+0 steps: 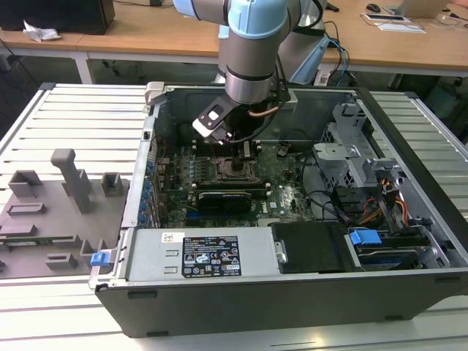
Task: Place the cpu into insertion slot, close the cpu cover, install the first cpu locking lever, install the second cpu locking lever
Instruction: 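Install the first cpu locking lever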
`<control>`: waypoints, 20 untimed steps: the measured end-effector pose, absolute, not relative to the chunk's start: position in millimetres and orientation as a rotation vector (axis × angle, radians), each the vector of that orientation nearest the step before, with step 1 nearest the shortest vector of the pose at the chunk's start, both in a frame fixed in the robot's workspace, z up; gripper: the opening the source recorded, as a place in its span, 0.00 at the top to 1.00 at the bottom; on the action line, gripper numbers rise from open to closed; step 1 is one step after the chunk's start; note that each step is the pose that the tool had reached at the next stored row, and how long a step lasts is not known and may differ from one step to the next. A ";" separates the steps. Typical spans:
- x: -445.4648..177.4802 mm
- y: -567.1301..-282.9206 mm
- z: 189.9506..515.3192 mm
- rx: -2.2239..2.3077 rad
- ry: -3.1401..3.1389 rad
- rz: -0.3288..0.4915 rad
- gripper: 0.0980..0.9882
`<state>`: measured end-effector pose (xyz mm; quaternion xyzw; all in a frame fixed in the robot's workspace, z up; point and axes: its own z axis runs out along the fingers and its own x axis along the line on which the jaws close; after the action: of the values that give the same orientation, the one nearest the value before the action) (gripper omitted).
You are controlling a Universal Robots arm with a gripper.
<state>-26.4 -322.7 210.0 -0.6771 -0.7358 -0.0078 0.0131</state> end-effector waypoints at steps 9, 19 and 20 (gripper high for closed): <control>-26.4 -322.7 214.3 -2.110 -2.292 -0.024 0.99; -26.4 -322.7 264.6 -2.110 -2.293 -0.024 0.99; -26.4 -322.7 268.6 -2.110 -2.293 -0.024 0.99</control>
<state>-26.4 -322.7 268.6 -0.6771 -0.7358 -0.0078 0.0130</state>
